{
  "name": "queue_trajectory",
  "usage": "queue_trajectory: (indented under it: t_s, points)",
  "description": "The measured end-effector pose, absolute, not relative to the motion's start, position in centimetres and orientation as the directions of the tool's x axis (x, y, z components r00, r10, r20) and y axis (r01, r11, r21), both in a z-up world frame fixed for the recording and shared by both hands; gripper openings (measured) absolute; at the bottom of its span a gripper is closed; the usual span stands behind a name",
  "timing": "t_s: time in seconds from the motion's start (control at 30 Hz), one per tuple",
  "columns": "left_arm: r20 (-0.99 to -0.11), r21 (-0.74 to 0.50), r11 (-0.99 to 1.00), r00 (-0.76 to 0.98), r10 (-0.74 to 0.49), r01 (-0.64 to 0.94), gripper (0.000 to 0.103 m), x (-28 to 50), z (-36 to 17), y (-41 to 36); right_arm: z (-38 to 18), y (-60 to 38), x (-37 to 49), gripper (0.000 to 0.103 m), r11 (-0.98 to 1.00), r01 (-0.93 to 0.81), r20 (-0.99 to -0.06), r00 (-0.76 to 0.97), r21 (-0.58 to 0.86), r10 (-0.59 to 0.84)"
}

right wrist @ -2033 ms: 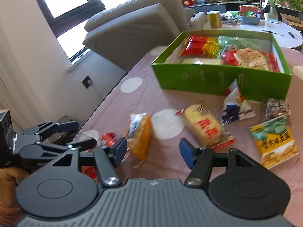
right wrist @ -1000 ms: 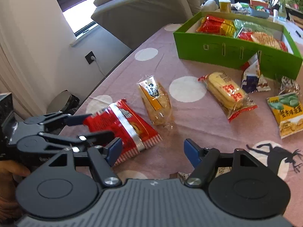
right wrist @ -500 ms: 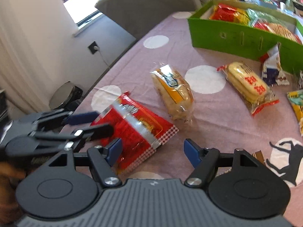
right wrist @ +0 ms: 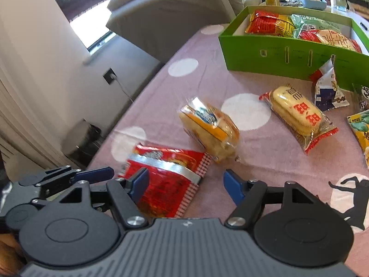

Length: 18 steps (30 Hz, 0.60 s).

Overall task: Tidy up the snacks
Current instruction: 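Move both tools to the red silver-banded wafer pack and grasp it, then carry the red wafer pack into the green box and open both tools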

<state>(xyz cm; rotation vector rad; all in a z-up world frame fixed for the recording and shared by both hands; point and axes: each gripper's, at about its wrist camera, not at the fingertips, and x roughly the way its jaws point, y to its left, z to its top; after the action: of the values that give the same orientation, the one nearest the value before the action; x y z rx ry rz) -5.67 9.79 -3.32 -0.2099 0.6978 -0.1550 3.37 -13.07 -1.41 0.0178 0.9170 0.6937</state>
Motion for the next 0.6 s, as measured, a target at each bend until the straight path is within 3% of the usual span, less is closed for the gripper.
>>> queue_trajectory:
  t_s: [0.23, 0.33, 0.4, 0.6]
  points:
    - [-0.631, -0.283, 0.958, 0.742, -0.226, 0.051, 0.054, -4.5, -5.0, 10.6, -2.8, -11.6, 3.7, 0.071, 0.787, -0.525, -0.758, 0.354, 0.325, 0.549]
    - [-0.622, -0.292, 0.952, 0.739, -0.258, 0.087, 0.041, -4.6, -4.8, 10.3, -3.1, -11.0, 3.5, 0.054, 0.781, -0.538, -0.754, 0.356, 0.318, 0.552]
    - [-0.627, -0.271, 0.955, 0.731, -0.268, 0.117, 0.041, -4.7, -4.5, 9.5, -2.9, -10.8, 3.5, 0.04, 0.763, -0.538, -0.745, 0.327, 0.358, 0.581]
    - [-0.613, -0.249, 0.957, 0.74, -0.277, 0.152, 0.039, -5.0, -3.6, 8.3, -1.9, -10.6, 2.8, 0.036, 0.756, -0.582, -0.731, 0.371, 0.298, 0.573]
